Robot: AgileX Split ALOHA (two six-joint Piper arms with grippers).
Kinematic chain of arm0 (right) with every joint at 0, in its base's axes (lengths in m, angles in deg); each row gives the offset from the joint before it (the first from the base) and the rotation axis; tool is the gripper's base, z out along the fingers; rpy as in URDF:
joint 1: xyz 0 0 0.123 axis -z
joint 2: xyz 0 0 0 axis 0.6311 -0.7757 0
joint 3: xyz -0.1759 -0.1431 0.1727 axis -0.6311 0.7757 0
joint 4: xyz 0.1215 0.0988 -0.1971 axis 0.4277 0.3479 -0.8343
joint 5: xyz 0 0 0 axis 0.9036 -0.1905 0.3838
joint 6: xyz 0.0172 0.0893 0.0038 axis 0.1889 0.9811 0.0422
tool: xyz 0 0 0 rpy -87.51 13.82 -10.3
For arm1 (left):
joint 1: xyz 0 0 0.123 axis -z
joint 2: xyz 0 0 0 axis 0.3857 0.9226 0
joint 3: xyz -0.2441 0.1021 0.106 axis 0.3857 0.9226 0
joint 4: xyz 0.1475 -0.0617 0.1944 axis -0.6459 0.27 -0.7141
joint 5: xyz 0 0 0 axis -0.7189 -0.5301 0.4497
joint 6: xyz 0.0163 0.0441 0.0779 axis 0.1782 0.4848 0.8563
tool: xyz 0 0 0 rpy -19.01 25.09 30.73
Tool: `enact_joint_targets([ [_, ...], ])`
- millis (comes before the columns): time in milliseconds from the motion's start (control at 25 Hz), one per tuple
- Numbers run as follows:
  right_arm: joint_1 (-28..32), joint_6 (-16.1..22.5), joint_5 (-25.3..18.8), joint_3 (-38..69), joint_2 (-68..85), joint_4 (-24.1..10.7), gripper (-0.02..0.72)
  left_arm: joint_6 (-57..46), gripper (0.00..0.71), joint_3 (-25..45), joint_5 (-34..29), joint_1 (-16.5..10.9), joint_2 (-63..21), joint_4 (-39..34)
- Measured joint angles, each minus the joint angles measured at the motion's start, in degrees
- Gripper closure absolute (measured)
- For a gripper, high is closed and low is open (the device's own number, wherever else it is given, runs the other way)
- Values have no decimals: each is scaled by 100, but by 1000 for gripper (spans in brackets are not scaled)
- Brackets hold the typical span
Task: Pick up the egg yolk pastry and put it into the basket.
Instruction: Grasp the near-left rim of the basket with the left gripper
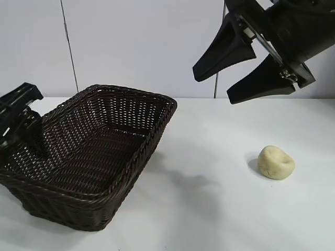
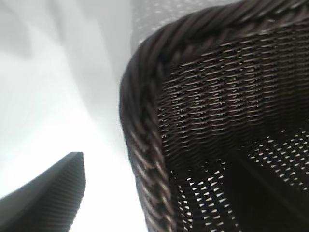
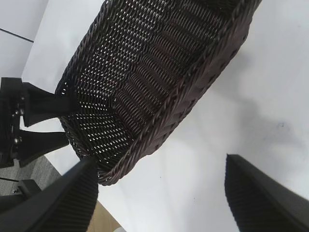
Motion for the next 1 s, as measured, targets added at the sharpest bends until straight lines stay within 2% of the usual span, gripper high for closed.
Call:
enact_joint_targets([
  [80, 0, 0, 0, 0, 0, 0, 175, -527, 139, 45, 144, 88, 0, -366],
  [280, 0, 0, 0, 0, 0, 0, 175, -1136, 139, 77, 256, 112, 48, -1071],
  [840, 0, 0, 0, 0, 0, 0, 175, -1226, 140, 77, 922, 112, 1235, -1178],
  [920, 0, 0, 0, 0, 0, -19, 175, -1226, 165, 77, 1034, 112, 1236, -1178],
  [1000, 0, 0, 0, 0, 0, -26, 175, -1232, 241, 77, 1092, 112, 1236, -1178],
])
